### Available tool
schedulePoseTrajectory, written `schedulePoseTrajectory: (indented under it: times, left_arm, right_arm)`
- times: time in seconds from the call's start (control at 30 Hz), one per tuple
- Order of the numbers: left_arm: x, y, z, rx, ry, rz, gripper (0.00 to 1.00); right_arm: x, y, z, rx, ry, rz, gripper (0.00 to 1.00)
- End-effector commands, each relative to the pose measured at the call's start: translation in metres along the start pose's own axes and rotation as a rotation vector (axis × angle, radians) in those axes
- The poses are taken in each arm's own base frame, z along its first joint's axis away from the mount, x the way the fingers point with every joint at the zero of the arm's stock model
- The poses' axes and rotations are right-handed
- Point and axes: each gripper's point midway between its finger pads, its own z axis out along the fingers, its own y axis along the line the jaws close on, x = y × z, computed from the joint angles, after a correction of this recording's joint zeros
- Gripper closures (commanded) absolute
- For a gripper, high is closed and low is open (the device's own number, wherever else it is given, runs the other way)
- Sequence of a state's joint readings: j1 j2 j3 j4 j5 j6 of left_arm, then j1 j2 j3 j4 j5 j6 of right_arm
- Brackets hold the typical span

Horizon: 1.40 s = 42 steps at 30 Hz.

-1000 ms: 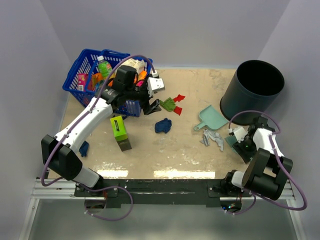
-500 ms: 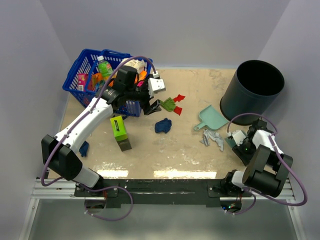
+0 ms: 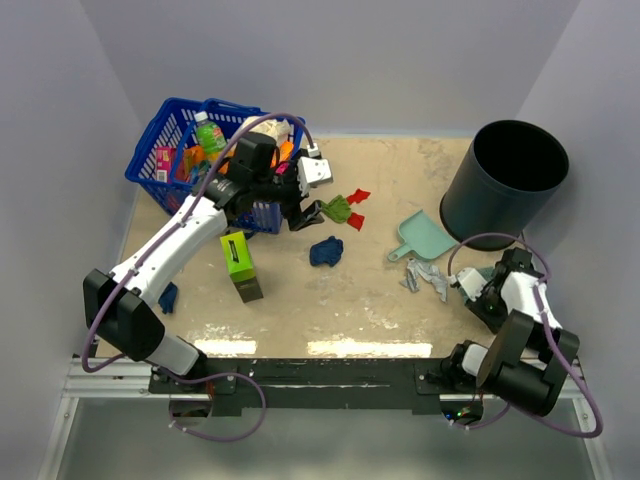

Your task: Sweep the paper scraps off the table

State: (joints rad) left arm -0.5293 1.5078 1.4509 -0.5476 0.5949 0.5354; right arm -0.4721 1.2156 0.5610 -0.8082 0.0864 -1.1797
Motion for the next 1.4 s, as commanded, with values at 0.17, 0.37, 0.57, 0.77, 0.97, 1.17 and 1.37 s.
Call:
schedulePoseTrajectory:
  times: [0.17, 0.37, 0.57, 0.77, 0.97, 1.17, 1.37]
  left_arm:
    - [-0.015, -0.001, 0.001, 0.007, -0.046, 0.025, 0.10]
    - [-0.004, -0.004, 0.007, 0.006, -0.034, -0.032, 0.10]
    - [-0.013, 0.018, 0.001, -0.133, -0.048, -0.139, 0.06]
    - [-0.062, 0.087, -0.037, -0.510, -0.173, -0.359, 0.00]
    - [-0.072, 0.124, -0.077, -0.635, -0.160, -0.612, 0.00]
    - [-0.132, 0.167, -0.157, -0.699, -0.532, -0.762, 0.00]
    - [-0.165, 0.210, -0.254, -0.724, -0.884, -1.095, 0.00]
  right_arm:
    - [0.008, 0.016, -0.006, 0.026, -0.019, -0.294, 0.78]
    - [-0.003, 0.011, -0.015, 0.058, -0.082, -0.290, 0.74]
    - [-0.022, 0.007, -0.040, 0.063, -0.190, -0.198, 0.50]
    - [-0.024, -0.002, -0.053, 0.119, -0.205, -0.176, 0.30]
    - [-0.013, -0.011, -0.062, 0.153, -0.147, -0.082, 0.20]
    - [-0.008, -0.006, -0.057, 0.100, -0.100, -0.020, 0.19]
    - [-0.011, -0.006, -0.047, 0.021, -0.078, 0.037, 0.05]
